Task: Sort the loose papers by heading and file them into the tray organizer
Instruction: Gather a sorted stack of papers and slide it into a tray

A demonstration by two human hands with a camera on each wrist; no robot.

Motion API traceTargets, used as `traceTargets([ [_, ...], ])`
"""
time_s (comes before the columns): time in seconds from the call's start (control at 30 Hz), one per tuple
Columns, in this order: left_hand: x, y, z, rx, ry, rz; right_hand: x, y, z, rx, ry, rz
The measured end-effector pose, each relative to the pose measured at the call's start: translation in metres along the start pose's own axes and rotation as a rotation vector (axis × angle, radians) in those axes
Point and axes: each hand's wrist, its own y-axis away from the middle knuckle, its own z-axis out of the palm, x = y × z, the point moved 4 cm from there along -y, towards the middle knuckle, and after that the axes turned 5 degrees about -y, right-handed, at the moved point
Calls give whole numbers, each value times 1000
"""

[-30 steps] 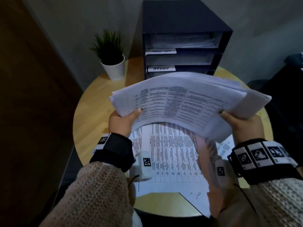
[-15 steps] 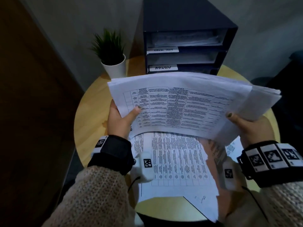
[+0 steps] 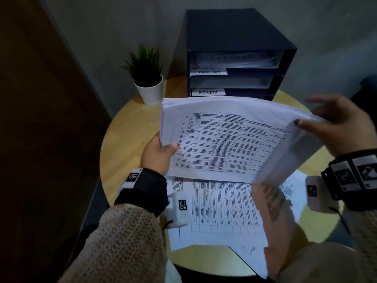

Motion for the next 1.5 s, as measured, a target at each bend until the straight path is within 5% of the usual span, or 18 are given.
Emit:
traceTargets([
  [0.23,40,9,-8,-188,-61,81,-55,5,18,-534,635,46],
  [0.37,57,7,-8,-193,-96,86,-40,25,23,-483,548,71],
  [0.53,57,-15,-14,-87,-361,11,-1,55,9,-286,-135,471],
  [0.6,51,-20,-9,-158,-261,-96,15,63,10,-225,-272,622],
  [0.77,41,-20,28,-453,14,-265,70,61,27,-111,-307,714],
  [1.0,37,-40,43,-305,-55,-254,70,33,46,-239,-38,697],
  [1.27,34,-67,53,-384,-206,-410,63,-30,73,-156,-195,748],
  [1.4,46,-88,56,-314,-404,-345,54,-60,80,-84,-408,750],
  [1.5,57,-103,66,-267,-538,-293,53,-57,90,-376,-352,875],
])
